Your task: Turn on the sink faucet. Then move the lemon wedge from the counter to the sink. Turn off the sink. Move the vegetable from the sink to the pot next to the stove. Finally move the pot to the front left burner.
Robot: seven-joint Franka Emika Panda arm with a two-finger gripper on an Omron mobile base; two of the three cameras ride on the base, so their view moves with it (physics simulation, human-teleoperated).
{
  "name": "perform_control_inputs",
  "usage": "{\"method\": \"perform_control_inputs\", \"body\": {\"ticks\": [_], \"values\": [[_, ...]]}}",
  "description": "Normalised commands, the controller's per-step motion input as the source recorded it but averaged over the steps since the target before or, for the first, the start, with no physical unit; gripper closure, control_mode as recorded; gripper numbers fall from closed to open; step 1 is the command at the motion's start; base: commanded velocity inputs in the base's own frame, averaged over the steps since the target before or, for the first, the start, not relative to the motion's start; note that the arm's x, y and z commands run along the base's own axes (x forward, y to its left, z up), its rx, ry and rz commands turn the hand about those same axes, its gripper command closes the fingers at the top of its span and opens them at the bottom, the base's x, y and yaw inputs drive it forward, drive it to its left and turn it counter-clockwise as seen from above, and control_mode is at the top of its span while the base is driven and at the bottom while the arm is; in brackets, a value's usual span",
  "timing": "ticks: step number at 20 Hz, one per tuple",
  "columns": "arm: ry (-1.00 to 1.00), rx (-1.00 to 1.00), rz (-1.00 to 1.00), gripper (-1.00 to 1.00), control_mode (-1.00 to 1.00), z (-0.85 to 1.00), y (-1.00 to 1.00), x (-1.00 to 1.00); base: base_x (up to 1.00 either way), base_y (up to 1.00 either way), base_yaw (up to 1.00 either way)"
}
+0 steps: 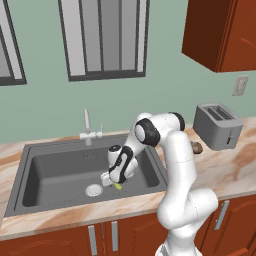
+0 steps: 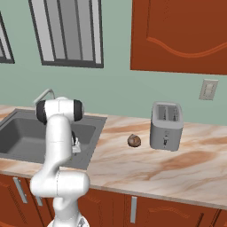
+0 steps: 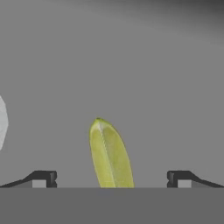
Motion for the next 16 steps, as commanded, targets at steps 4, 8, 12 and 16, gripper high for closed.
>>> {"method": "perform_control_inputs", "body": {"ticks": [4,8,12,16], "values": [[0.00,0.00,0.00,-1.00,-1.00,-0.23,0.00,0.05,0.00,0.00,0.00],[0.00,0.00,0.00,-1.00,-1.00,-0.20,0.00,0.12,0.00,0.00,0.00],[0.00,0.00,0.00,-1.00,-1.00,-0.20,0.00,0.04,0.00,0.00,0.00],[0.00,0.00,0.00,1.00,-1.00,-0.31,0.00,0.00,0.00,0.00,0.00]]}}
